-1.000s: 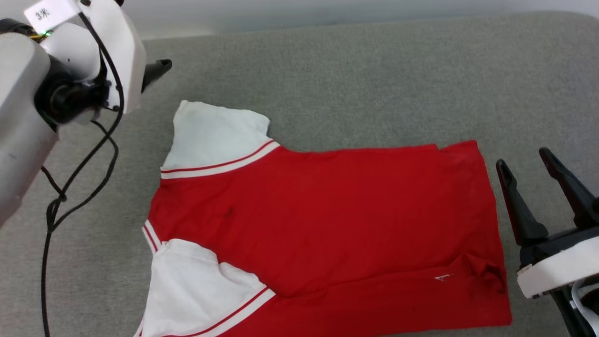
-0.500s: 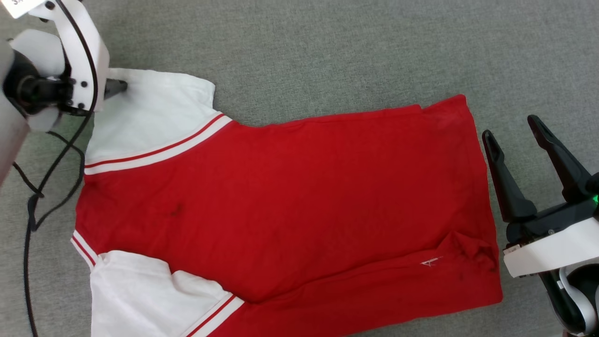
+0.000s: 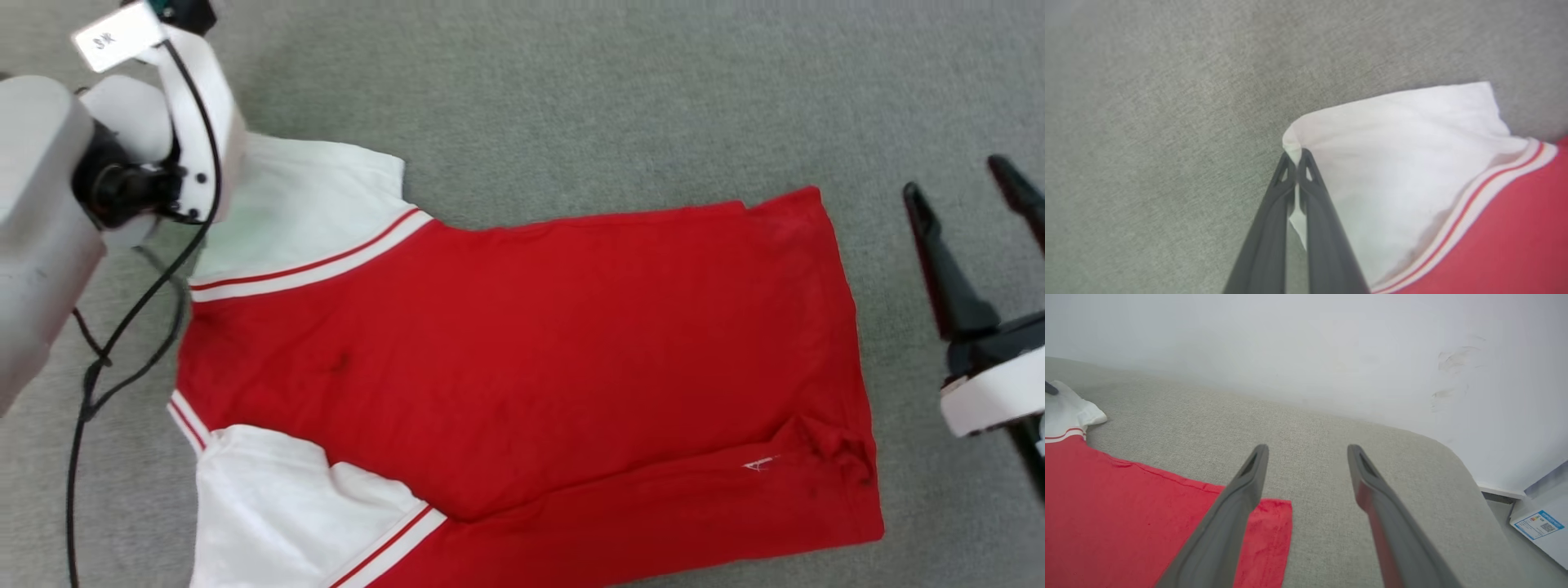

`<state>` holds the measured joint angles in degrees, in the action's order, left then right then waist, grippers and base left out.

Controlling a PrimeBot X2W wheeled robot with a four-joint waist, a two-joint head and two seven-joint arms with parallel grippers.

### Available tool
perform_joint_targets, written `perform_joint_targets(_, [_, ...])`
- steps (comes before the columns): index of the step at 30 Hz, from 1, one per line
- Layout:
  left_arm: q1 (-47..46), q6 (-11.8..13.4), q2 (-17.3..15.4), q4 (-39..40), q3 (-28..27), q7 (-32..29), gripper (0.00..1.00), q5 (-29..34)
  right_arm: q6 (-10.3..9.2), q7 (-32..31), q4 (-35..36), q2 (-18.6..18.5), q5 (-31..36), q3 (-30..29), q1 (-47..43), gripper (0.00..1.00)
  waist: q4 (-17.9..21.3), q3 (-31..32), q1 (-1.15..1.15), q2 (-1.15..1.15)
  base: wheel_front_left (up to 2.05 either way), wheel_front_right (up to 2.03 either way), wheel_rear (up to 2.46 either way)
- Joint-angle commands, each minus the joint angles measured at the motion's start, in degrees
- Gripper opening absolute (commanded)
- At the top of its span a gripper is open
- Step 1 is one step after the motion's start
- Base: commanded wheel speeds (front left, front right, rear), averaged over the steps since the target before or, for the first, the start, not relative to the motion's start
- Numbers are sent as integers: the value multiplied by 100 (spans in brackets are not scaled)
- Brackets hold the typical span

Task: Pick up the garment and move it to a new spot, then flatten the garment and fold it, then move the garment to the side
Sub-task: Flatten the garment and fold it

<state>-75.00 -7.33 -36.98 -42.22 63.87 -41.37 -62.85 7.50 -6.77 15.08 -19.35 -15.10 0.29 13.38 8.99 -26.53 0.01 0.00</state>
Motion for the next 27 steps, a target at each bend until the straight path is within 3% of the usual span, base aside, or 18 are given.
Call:
perform_joint_targets(1, [55, -4, 24, 195, 51, 166, 0, -5, -2, -187, -22, -242, -54, -7, 201, 100, -205, 251, -1, 0, 0, 0, 0])
perform_joint_targets(7, [145, -6, -125, 946, 388, 534, 0, 14, -3, -1461, -238, -1324, -573, 430, 919, 100, -490, 589, -1, 0, 0, 0, 0])
perform_joint_targets(15, [217, -4, -254, 1730, 656, 889, 0, 45, -3, -3776, -844, -2623, -1837, 1657, 2087, 100, -854, 714, -1, 0, 0, 0, 0])
perform_joint_targets(18, [167, -3, -244, 1894, 706, 981, 0, 89, -3, -4674, -1133, -2891, -2303, 2159, 2440, 100, -978, 687, -1, 0, 0, 0, 0])
perform_joint_targets(21, [96, -4, -222, 2011, 738, 1046, 0, 150, -2, -5277, -1434, -2930, -2588, 2516, 2713, 100, -1076, 623, -1, 0, 0, 0, 0])
perform_joint_targets(27, [-29, -4, -165, 2140, 779, 1129, 0, 198, -2, -5627, -2030, -2718, -2649, 2836, 3053, 100, -1212, 444, -1, 0, 0, 0, 0])
